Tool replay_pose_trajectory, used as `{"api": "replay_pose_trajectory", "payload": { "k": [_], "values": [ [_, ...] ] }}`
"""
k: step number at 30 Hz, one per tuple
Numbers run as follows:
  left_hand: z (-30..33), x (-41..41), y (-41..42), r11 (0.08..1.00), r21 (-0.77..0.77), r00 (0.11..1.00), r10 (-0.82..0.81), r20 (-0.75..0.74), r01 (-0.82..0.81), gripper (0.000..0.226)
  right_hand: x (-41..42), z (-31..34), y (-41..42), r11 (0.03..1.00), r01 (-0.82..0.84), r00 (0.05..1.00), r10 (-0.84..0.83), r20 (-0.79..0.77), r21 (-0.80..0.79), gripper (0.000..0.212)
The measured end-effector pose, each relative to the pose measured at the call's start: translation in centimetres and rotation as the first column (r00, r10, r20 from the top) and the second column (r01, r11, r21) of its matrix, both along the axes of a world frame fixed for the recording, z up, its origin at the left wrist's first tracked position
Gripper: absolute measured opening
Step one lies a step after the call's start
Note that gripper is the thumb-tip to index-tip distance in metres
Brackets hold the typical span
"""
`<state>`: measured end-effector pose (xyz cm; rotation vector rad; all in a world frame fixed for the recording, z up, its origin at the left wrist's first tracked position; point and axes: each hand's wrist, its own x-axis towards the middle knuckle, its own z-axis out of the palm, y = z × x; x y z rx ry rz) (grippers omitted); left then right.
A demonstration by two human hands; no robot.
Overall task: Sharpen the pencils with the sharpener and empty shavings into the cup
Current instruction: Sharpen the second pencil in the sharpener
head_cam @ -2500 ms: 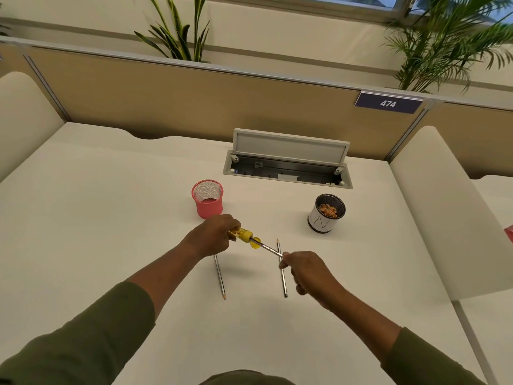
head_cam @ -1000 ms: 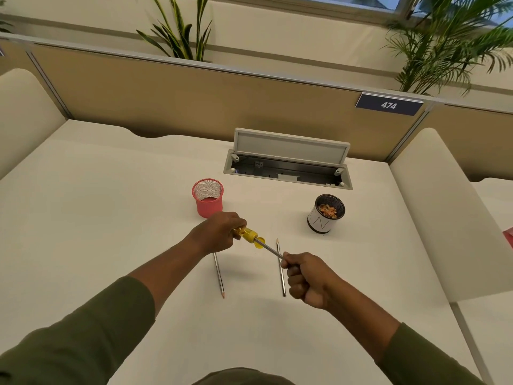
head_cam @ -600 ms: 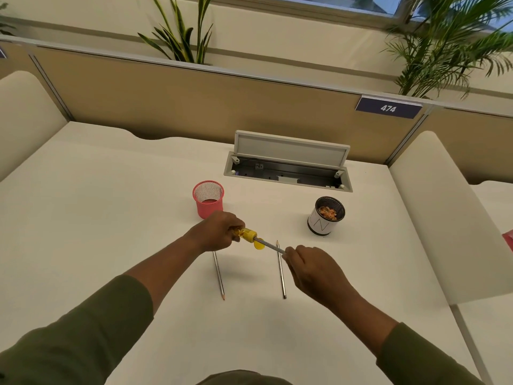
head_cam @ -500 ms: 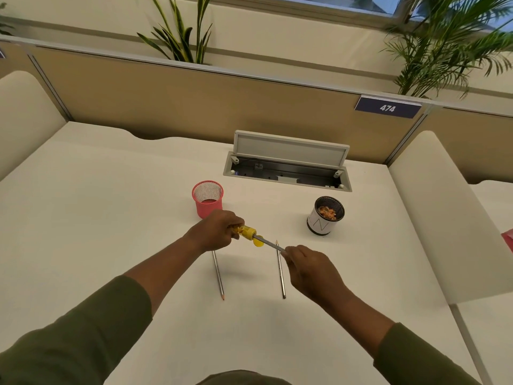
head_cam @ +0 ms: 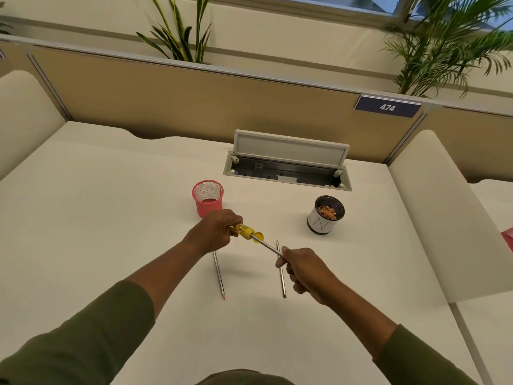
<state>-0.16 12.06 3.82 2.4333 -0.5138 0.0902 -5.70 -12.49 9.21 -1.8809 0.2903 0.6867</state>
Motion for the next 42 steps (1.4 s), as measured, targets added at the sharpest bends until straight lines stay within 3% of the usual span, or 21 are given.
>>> {"api": "replay_pose_trajectory", "payload": {
  "k": [2, 4, 7, 10, 12, 14, 15, 16, 17, 19, 20, 22, 29, 32, 34, 38, 42],
  "values": [
    [0.2, 0.1, 0.0, 1.000, -0.008, 1.000, -0.010, -0.018, 0.010, 0.028, -0.4, -0.5, -0.2, 0.924, -0.126, 0.897, 0.261, 0.356, -0.362, 0.026],
    [0.3, 0.2, 0.0, 1.000, -0.002, 0.999, -0.020, -0.036, 0.020, 0.028, -0.7, -1.2, -0.8, 0.786, -0.135, 0.663, 0.524, 0.535, -0.603, 0.017],
    [0.4, 0.3, 0.1, 1.000, -0.005, 0.998, -0.031, -0.058, 0.031, 0.029, -0.5, -2.5, -1.9, 0.607, -0.056, 0.280, 0.772, 0.571, -0.793, 0.025],
    [0.4, 0.2, -0.2, 0.999, -0.004, 0.998, -0.042, -0.041, 0.042, 0.030, 0.0, -3.4, -2.7, 0.577, 0.033, 0.125, 0.808, 0.576, -0.816, 0.036],
    [0.4, 0.2, -0.4, 0.999, -0.020, 1.000, -0.027, -0.003, 0.027, 0.030, -0.2, -3.4, -2.2, 0.675, 0.007, 0.209, 0.721, 0.661, -0.738, 0.034],
    [0.4, 0.2, -0.4, 0.999, -0.030, 0.999, -0.014, 0.035, 0.015, 0.031, -0.4, -2.7, -0.8, 0.830, -0.047, 0.495, 0.503, 0.709, -0.556, 0.034],
    [0.4, 0.2, -0.4, 1.000, -0.023, 0.999, -0.016, 0.051, 0.017, 0.031, -0.3, -2.2, -0.2, 0.905, -0.058, 0.696, 0.339, 0.633, -0.421, 0.035],
    [0.3, 0.1, -0.3, 1.000, -0.012, 0.998, -0.021, 0.067, 0.022, 0.032, -0.2, -1.5, 0.2, 0.974, -0.028, 0.878, 0.131, 0.460, -0.225, 0.035],
    [0.3, 0.1, -0.3, 1.000, -0.002, 0.996, -0.028, 0.084, 0.028, 0.032, 0.0, -1.0, 0.3, 0.998, 0.069, 0.979, -0.068, 0.190, 0.004, 0.035],
    [0.0, 0.0, -0.2, 0.999, 0.013, 0.993, -0.047, 0.111, 0.046, 0.032, 0.3, -0.3, 0.1, 0.902, 0.319, 0.918, -0.219, -0.330, 0.291, 0.033],
    [0.0, -0.1, -0.3, 0.998, 0.017, 0.992, -0.056, 0.115, 0.054, 0.032, 0.3, -0.2, -0.1, 0.862, 0.380, 0.867, -0.205, -0.454, 0.336, 0.033],
    [0.2, -0.1, -0.3, 0.998, 0.027, 0.988, -0.063, 0.142, 0.060, 0.031, 0.3, 0.0, -0.1, 0.829, 0.417, 0.821, -0.168, -0.546, 0.372, 0.035],
    [0.7, -0.1, -0.1, 0.997, 0.022, 0.942, -0.073, 0.327, 0.070, 0.029, -0.5, 0.1, 0.5, 0.772, 0.500, 0.742, -0.149, -0.653, 0.392, 0.043],
    [0.5, -0.3, -0.2, 0.998, -0.032, 0.941, -0.035, 0.335, 0.049, 0.029, -0.9, 0.1, 0.8, 0.789, 0.481, 0.756, -0.153, -0.636, 0.382, 0.043],
    [0.2, -0.3, -0.2, 0.997, -0.076, 0.956, -0.001, 0.294, 0.025, 0.028, -1.0, -0.1, 0.7, 0.837, 0.406, 0.815, -0.150, -0.559, 0.367, 0.039],
    [-0.1, -0.3, -0.3, 0.987, -0.157, 0.982, 0.066, 0.178, -0.038, 0.028, -1.0, -0.3, 0.2, 0.954, 0.155, 0.960, -0.085, -0.265, 0.255, 0.035],
    [-0.1, -0.8, -0.2, 0.949, -0.282, 0.987, 0.158, 0.032, -0.143, 0.030, -1.5, -0.6, 0.1, 0.997, 0.004, 1.000, -0.002, -0.020, 0.083, 0.042]
  ]
}}
